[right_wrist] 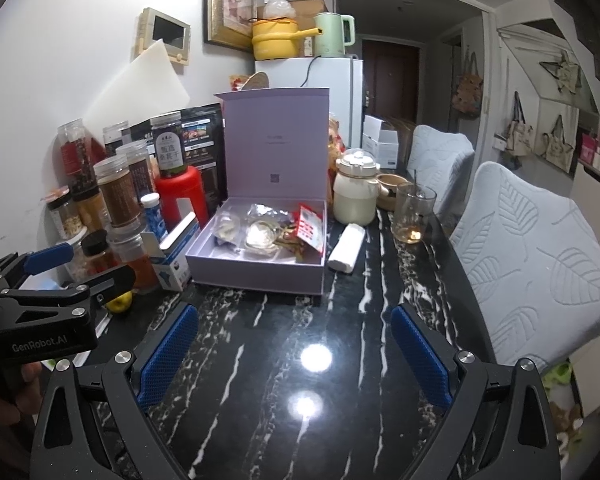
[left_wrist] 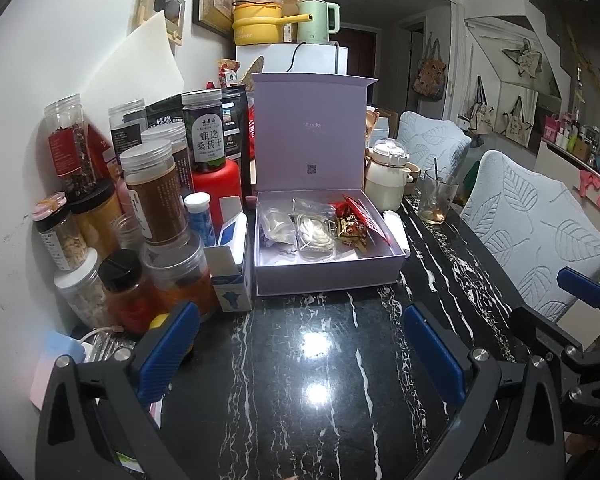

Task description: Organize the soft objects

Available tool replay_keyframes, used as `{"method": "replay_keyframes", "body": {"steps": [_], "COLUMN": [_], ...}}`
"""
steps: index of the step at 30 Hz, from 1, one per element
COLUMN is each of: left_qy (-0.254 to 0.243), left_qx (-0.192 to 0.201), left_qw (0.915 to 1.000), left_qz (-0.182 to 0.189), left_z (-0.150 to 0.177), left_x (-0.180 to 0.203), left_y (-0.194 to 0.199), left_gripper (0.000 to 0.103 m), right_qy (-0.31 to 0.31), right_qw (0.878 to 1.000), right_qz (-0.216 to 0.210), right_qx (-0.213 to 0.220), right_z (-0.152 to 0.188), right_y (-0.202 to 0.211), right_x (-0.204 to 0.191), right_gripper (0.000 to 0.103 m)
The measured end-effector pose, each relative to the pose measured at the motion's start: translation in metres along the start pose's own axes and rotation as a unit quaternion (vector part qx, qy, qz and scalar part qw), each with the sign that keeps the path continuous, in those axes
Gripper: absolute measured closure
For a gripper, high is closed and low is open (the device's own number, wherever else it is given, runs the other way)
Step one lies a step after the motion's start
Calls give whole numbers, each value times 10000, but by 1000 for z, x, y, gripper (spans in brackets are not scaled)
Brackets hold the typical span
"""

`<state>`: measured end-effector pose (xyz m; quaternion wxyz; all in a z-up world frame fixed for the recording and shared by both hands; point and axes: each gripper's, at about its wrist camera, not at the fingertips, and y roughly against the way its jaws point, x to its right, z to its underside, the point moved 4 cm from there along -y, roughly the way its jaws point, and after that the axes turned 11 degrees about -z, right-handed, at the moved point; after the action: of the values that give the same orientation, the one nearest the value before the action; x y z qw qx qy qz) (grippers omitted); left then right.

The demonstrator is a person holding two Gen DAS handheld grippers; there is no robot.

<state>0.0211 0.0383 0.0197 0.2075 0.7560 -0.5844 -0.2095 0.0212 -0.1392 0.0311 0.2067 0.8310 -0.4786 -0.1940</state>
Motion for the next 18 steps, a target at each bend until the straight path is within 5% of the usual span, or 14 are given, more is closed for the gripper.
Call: {"method": "replay_keyframes", "body": {"steps": [18], "left_qy": [-143], "left_qx": [-130], "left_qw": [9998], "left_qz": [34], "left_z": [1], "left_x": [5], "left_y": [-5], "left_gripper": [0], "right_qy": [-70], "right_qw": [9999], "right_qz": [104], "right_qx": [-67], "right_z": [0], "right_y": [-3], "right_x": [8], "right_gripper": [5]}}
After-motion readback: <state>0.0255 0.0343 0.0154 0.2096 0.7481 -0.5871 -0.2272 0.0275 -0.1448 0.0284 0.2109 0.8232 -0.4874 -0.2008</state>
